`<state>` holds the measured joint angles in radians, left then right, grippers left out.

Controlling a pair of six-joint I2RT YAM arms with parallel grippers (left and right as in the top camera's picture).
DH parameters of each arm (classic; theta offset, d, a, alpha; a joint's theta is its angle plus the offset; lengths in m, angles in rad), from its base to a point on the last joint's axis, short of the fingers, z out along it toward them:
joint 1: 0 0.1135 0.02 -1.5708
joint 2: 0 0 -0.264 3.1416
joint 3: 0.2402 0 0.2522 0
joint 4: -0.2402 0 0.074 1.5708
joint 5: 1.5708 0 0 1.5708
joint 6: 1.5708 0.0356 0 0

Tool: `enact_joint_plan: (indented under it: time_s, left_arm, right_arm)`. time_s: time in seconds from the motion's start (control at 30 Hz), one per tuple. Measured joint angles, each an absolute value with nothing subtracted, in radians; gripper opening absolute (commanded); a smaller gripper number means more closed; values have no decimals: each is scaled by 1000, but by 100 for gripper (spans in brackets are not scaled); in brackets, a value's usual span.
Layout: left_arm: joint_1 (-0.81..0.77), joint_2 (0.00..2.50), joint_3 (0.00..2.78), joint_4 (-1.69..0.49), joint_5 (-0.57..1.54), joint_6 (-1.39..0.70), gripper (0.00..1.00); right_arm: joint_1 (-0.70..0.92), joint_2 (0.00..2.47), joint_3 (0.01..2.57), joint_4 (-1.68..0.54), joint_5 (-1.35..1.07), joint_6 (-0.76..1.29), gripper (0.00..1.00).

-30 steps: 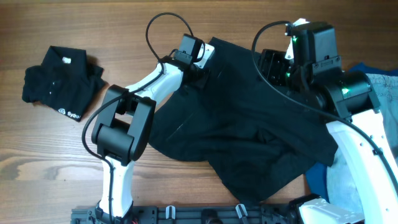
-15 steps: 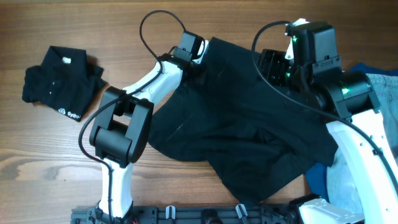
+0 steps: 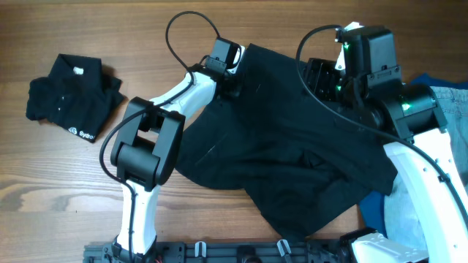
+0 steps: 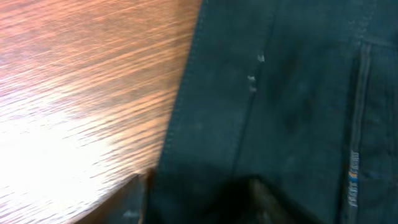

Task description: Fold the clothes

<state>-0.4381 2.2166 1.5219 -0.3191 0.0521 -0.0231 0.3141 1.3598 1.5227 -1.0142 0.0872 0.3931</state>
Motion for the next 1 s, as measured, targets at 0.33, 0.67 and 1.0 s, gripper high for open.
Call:
enact_joint_plan:
  time_s: [0.33, 0.67, 1.0]
  left_arm:
    - [-412, 2222, 1531, -346, 125, -56, 4]
    - [-59, 2192, 1540, -379, -217, -167, 10]
    - [21, 1932, 1540, -537, -216, -200, 57]
  right_arm:
    - [314, 1360, 1523, -1013, 88, 393, 81]
    - [314, 1373, 1523, -1014, 91, 393, 81]
    - [277, 1759, 1502, -1009, 80, 410, 64]
